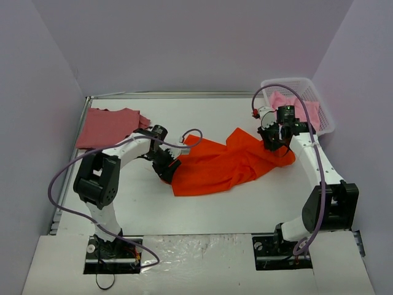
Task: Fold and stack the t-shirts
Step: Flatten out the tshirt
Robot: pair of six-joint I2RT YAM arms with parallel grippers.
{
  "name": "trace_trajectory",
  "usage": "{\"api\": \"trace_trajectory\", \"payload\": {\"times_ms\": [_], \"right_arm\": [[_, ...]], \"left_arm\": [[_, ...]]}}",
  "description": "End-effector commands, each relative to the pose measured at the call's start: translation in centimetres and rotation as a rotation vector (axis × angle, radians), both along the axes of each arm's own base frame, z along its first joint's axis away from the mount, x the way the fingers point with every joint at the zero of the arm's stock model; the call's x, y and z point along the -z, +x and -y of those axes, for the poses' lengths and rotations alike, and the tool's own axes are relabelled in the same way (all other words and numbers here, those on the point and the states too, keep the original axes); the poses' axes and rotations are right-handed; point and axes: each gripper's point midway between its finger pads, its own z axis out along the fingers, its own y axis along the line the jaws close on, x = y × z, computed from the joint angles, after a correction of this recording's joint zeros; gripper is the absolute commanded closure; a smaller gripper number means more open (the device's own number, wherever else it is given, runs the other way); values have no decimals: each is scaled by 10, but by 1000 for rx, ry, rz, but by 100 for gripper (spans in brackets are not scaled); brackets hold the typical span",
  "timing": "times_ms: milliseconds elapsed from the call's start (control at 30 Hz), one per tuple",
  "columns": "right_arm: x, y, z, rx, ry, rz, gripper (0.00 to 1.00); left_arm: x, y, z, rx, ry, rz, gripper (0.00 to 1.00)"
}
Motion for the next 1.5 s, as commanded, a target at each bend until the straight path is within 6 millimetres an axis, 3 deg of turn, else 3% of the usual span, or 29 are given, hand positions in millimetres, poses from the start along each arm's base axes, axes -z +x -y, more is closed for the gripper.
{"api": "trace_trajectory", "payload": {"times_ms": [0, 200, 467, 567, 767, 1100, 1267, 1400, 1467], "right_arm": [[7, -2, 2, 12, 16, -10, 100], [13, -3, 5, 19, 17, -14, 100], [24, -3, 2, 22, 33, -32, 100], [26, -4, 3, 26, 31, -37, 100], [29, -3, 3, 28, 32, -37, 100], [37, -2, 3, 35, 33, -54, 100], [40, -2, 4, 39, 29, -59, 100], [42, -3, 5, 39, 24, -61, 100], [43, -3, 5, 40, 21, -66, 100]], "left_arm": [[-47, 5, 6, 16, -64, 104, 54], [-55, -24, 12, 58, -101, 15, 49], [-29, -44, 13, 82, -84, -111, 50], [-10, -47, 9, 80, -34, -162, 50], [6, -52, 9, 64, -26, -215, 49], [10, -58, 31, 70, -79, -298, 49], [20, -64, 41, 102, -53, -336, 49], [29, -63, 42, 105, -34, -347, 53], [31, -62, 42, 103, -26, -349, 63]]}}
